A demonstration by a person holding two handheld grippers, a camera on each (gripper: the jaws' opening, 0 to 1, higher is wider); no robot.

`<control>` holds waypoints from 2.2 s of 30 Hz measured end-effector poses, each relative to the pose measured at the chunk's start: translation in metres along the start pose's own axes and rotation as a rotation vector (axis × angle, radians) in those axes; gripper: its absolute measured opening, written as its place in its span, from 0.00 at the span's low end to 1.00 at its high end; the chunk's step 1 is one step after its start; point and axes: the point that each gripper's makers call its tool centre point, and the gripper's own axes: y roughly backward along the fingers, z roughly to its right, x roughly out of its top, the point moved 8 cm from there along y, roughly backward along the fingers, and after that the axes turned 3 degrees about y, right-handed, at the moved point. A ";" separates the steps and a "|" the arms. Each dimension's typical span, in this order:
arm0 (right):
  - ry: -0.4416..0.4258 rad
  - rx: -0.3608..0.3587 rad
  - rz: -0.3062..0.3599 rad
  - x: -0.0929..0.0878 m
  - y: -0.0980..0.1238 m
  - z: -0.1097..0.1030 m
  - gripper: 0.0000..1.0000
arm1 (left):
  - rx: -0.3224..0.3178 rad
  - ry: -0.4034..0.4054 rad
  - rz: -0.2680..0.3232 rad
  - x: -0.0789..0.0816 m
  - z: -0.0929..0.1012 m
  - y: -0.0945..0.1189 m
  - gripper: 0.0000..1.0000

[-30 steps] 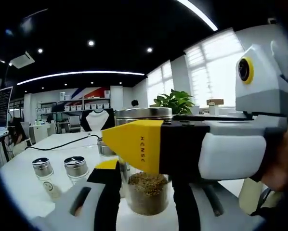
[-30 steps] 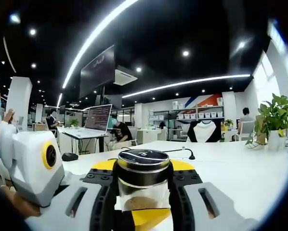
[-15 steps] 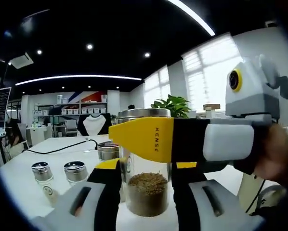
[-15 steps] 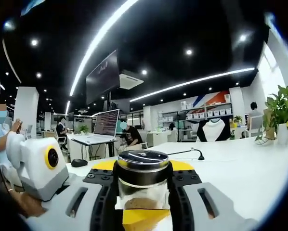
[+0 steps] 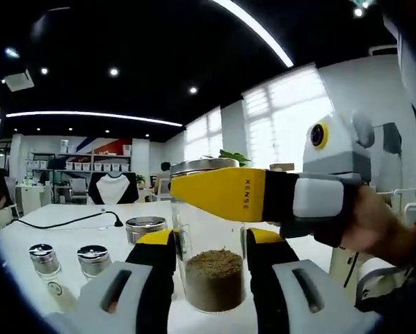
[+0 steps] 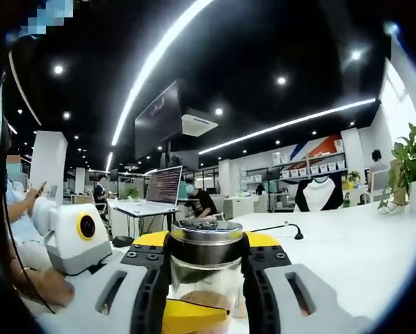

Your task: Rotate the seasoning bottle until the label or dispensing opening points toward the visible target arrow and the bottle remains upright within the marked orientation range

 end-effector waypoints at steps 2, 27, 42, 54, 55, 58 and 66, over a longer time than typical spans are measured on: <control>-0.004 0.011 0.005 0.000 0.002 0.000 0.38 | -0.013 -0.006 -0.004 0.000 0.001 0.000 0.43; 0.059 0.293 -0.012 0.006 0.013 -0.025 0.38 | -0.388 -0.016 -0.059 0.009 -0.001 0.001 0.53; 0.042 0.325 -0.033 0.005 0.016 -0.024 0.38 | -0.412 -0.009 -0.049 0.006 0.004 -0.002 0.49; -0.023 0.278 -0.052 0.001 0.015 -0.016 0.40 | -0.304 -0.025 -0.076 0.001 0.007 -0.010 0.48; -0.030 0.270 -0.054 0.000 0.015 -0.016 0.40 | -0.302 -0.026 -0.076 0.000 0.007 -0.010 0.48; -0.059 0.245 -0.057 -0.001 0.016 -0.013 0.40 | -0.282 -0.019 -0.083 -0.002 0.007 -0.011 0.48; -0.059 0.173 -0.081 -0.003 0.014 -0.007 0.39 | -0.160 -0.055 -0.102 -0.004 0.003 -0.016 0.48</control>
